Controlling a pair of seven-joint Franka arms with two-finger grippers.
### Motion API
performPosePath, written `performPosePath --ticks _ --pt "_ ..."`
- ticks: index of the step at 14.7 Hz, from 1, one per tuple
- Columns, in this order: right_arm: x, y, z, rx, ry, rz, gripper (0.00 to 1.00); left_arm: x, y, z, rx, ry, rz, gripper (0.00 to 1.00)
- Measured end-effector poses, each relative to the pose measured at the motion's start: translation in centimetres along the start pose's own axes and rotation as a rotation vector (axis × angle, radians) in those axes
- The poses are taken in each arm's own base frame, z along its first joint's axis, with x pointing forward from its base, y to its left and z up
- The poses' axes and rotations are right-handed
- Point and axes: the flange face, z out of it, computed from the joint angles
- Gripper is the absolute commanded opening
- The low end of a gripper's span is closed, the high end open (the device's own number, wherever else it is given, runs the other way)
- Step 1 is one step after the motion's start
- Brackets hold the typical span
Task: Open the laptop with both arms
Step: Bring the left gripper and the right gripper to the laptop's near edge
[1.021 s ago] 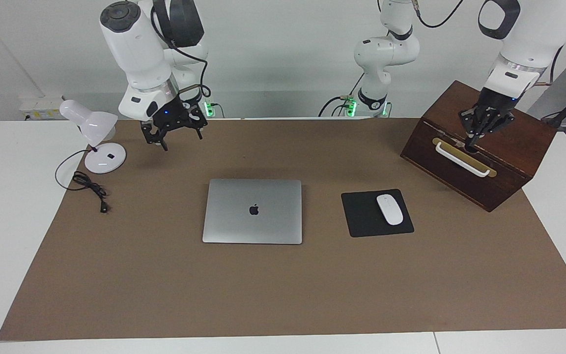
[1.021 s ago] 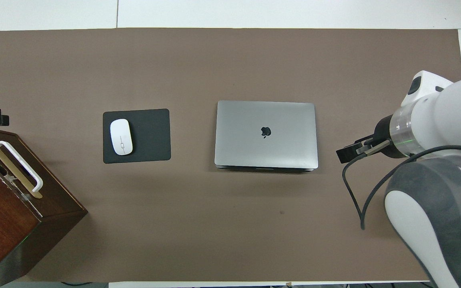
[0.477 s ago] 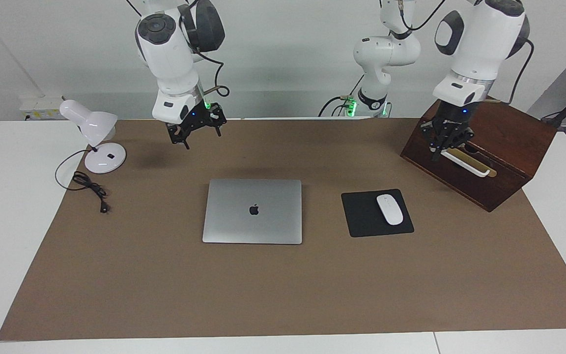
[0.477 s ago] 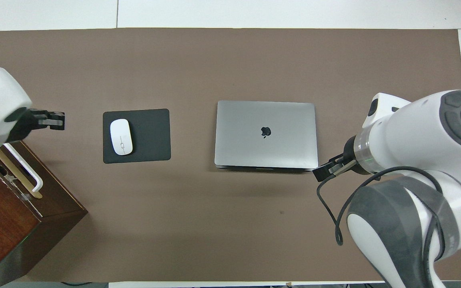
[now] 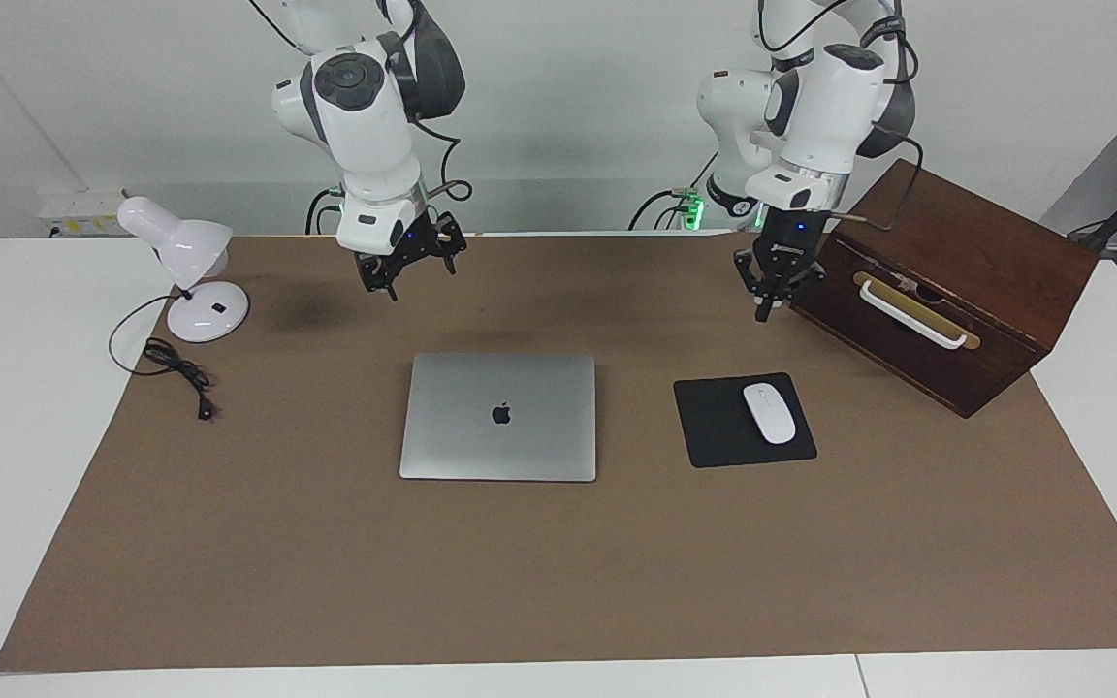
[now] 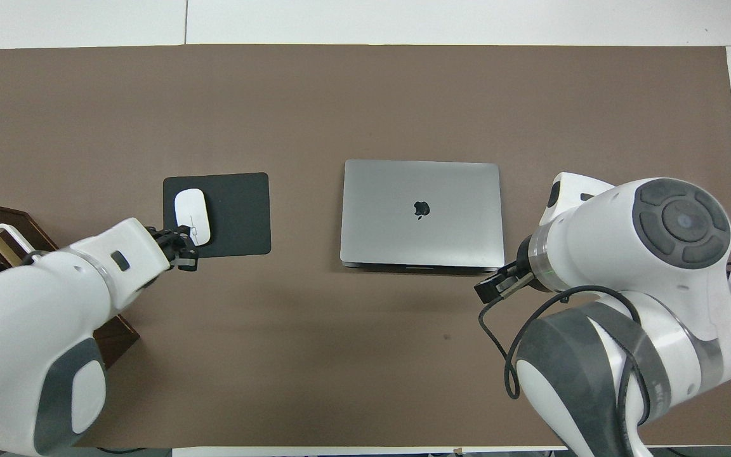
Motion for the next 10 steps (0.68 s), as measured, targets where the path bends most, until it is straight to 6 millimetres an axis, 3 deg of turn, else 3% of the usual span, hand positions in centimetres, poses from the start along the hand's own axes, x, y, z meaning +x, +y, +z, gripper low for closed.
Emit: performPosePath --ticks 5,10 --pt "-0.3 -2.8 2.1 -0.034 0.014 -0.071 1.0 -5.2 7.0 4.2 -0.058 0.133 0.045 0.0" --pt "-0.4 -6.8 5.2 -0.18 0.038 -0.244 1.0 -8.3 11.2 9.5 -0.12 0.242 0.017 0.0"
